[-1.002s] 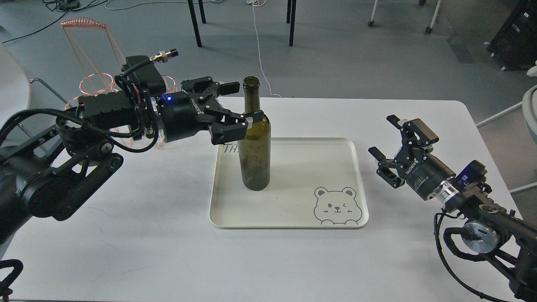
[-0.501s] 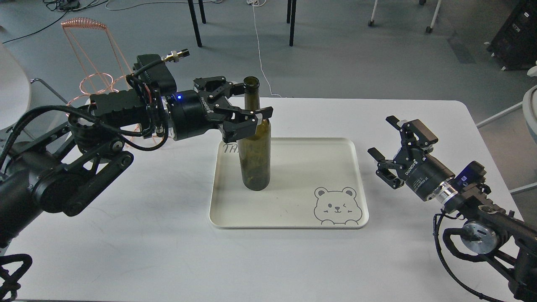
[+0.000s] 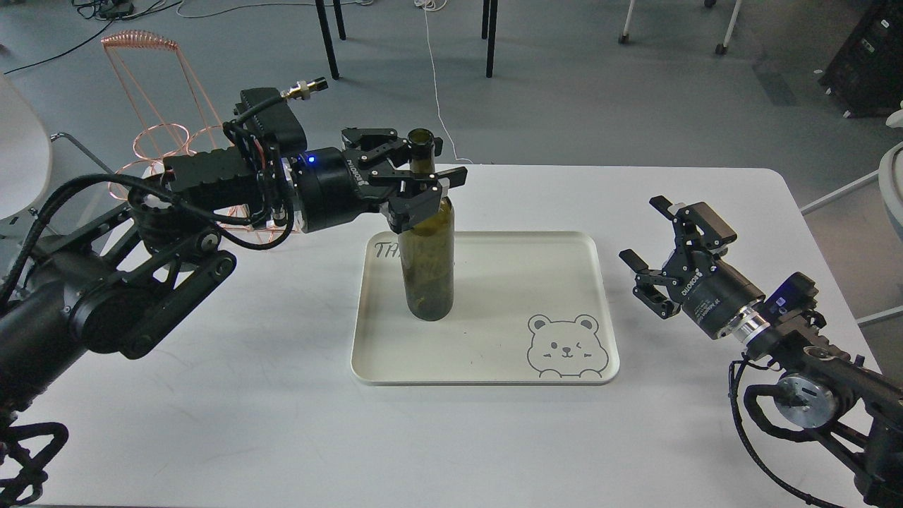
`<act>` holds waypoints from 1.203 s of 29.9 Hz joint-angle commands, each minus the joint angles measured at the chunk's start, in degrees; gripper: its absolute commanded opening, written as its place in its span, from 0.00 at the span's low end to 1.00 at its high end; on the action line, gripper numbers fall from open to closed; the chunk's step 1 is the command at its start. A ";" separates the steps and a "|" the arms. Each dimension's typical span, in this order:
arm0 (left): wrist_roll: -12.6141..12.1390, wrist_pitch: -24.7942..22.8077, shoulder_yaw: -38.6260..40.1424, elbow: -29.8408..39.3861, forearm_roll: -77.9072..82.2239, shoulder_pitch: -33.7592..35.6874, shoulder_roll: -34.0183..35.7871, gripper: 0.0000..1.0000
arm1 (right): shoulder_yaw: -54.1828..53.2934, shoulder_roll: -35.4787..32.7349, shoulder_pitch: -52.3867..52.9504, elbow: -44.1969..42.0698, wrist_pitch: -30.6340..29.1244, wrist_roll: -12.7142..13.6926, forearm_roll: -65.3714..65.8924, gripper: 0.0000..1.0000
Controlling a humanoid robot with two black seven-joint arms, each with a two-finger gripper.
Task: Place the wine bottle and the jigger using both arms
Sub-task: 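Close the left gripper around the wine bottle neck, then lift the bottle with the left gripper and carry it over the copper rack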
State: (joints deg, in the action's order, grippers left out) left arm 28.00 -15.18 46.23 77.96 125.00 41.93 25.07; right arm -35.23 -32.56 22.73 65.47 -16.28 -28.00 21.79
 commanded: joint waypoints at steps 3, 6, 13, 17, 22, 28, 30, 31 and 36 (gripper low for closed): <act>0.00 2.09 -0.08 0.00 0.00 -0.09 -0.02 0.17 | 0.08 0.13 0.03 0.00 0.02 0.00 0.09 0.99; 0.00 2.17 -0.44 0.00 0.00 0.08 -0.02 0.10 | 0.08 0.04 -0.06 0.00 0.02 0.00 0.09 0.99; 0.00 1.83 -0.43 0.08 0.00 5.25 1.64 0.09 | 0.08 0.04 -0.32 0.09 0.10 0.00 0.27 0.99; 0.00 -0.80 -0.70 0.08 -4.41 11.23 7.61 0.09 | 0.08 -0.14 -0.32 0.09 0.19 0.00 0.27 0.99; 0.00 -4.06 -0.70 -1.14 -9.86 16.60 13.76 0.09 | 0.08 -0.05 -0.32 0.09 0.89 0.00 0.53 0.99; 0.00 -3.89 -0.70 -6.49 -10.39 18.89 19.31 0.10 | 0.17 0.13 -0.41 0.00 1.33 0.00 0.80 0.99; 0.00 -3.71 -0.70 -8.69 -10.39 19.59 20.19 0.10 | 0.25 0.13 -0.67 0.00 1.33 0.00 0.80 0.99; 0.00 -3.80 -0.70 -9.75 -10.39 19.94 20.54 0.10 | 0.25 0.13 -0.67 0.00 1.33 0.00 0.80 0.99; 0.00 -3.19 -0.79 -12.22 -10.39 19.95 21.86 0.10 | 0.25 0.13 -0.76 -0.08 1.42 0.00 0.80 0.99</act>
State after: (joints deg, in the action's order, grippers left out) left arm 27.99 -18.74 45.52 66.86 114.60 61.80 46.24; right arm -34.98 -32.35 22.07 65.45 -14.94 -28.00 22.59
